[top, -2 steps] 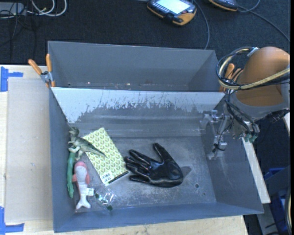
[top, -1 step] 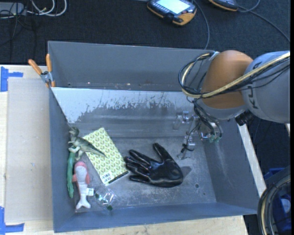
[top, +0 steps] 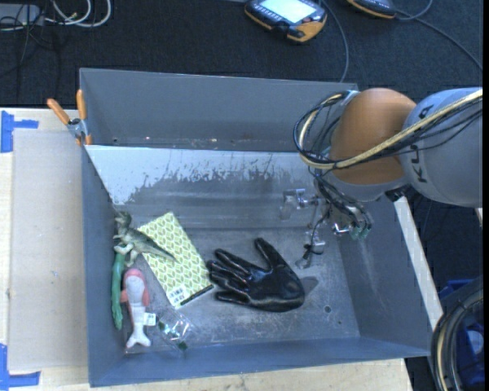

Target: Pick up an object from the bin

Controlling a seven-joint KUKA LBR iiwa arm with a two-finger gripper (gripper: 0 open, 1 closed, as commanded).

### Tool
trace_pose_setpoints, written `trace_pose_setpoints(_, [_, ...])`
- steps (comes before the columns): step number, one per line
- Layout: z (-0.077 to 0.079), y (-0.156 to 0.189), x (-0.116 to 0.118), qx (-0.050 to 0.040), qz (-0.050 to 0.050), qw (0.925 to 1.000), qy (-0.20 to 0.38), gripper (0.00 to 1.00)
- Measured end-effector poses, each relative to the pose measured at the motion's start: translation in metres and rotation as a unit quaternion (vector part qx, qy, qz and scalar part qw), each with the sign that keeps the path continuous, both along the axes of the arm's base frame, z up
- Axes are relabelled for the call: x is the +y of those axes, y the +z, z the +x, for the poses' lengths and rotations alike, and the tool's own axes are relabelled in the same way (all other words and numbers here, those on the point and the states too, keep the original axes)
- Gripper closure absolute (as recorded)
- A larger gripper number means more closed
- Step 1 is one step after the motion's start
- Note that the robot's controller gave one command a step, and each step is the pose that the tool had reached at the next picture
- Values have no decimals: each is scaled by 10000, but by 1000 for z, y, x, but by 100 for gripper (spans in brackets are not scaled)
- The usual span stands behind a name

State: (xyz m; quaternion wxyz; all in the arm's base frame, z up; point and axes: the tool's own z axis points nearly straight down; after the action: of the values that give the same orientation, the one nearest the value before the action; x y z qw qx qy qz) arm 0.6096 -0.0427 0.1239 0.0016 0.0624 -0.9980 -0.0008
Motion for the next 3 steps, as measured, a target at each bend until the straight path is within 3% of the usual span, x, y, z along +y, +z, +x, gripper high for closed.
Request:
trace_pose_setpoints(1, [-11, 5, 25, 36, -7, 9853, -1709, 0])
trace_pose_setpoints(2, [0, -37, 34, 12, -5, 9911, -1330, 0])
trace_pose_setpoints(3, [3, -53, 28, 42, -11, 9660, -2586, 100])
